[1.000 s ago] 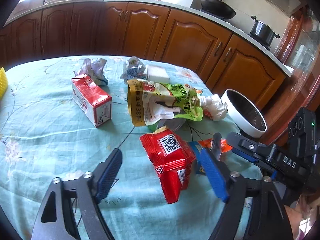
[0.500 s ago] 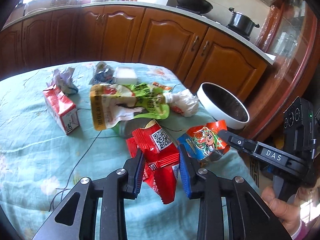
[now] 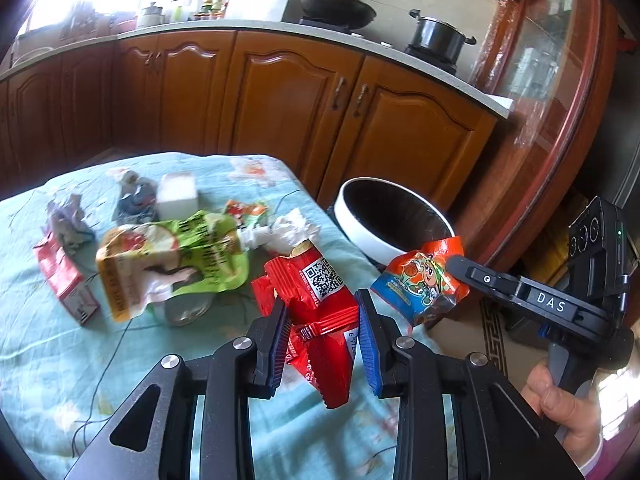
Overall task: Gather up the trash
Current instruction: 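Move both tools over the bin and open them to release the wrappers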
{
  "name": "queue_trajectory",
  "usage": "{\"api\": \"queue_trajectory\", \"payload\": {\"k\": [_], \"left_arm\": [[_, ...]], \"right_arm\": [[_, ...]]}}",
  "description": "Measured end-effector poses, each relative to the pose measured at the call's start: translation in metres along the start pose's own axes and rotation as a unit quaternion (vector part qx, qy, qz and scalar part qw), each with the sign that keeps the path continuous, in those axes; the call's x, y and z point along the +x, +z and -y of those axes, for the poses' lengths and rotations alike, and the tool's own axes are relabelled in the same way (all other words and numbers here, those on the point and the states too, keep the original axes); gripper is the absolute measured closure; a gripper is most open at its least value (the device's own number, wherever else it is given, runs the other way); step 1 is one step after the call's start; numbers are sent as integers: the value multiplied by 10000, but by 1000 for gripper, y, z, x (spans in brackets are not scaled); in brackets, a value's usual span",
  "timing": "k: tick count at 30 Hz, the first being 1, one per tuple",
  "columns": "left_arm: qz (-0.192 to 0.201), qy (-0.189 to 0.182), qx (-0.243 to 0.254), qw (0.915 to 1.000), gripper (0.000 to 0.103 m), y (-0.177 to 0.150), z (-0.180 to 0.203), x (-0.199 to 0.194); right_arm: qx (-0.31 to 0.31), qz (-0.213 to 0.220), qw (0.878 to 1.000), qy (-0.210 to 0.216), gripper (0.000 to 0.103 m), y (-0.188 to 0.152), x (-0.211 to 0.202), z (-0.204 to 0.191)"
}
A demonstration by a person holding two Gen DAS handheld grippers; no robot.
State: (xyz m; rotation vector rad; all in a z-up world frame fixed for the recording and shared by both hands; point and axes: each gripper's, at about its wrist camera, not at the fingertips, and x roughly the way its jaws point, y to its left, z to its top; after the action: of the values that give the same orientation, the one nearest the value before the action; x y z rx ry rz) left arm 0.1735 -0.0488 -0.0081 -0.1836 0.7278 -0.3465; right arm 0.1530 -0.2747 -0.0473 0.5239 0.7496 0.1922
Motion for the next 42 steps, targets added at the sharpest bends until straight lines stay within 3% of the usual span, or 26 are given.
{"api": "queue_trajectory", "payload": {"k": [22,33,42], "left_arm": [[-102,-330,440,9984,73,59,44,92],[-349,-442,459,9974,73,102,58,168],[-678,-322,455,9961,71,114,62,226]], "right_arm": [[112,524,9965,-647,102,59,-10,62],[-4,415,9944,-975,102,92,19,88],[17,182,9941,-1069,97,100,44,105]]}}
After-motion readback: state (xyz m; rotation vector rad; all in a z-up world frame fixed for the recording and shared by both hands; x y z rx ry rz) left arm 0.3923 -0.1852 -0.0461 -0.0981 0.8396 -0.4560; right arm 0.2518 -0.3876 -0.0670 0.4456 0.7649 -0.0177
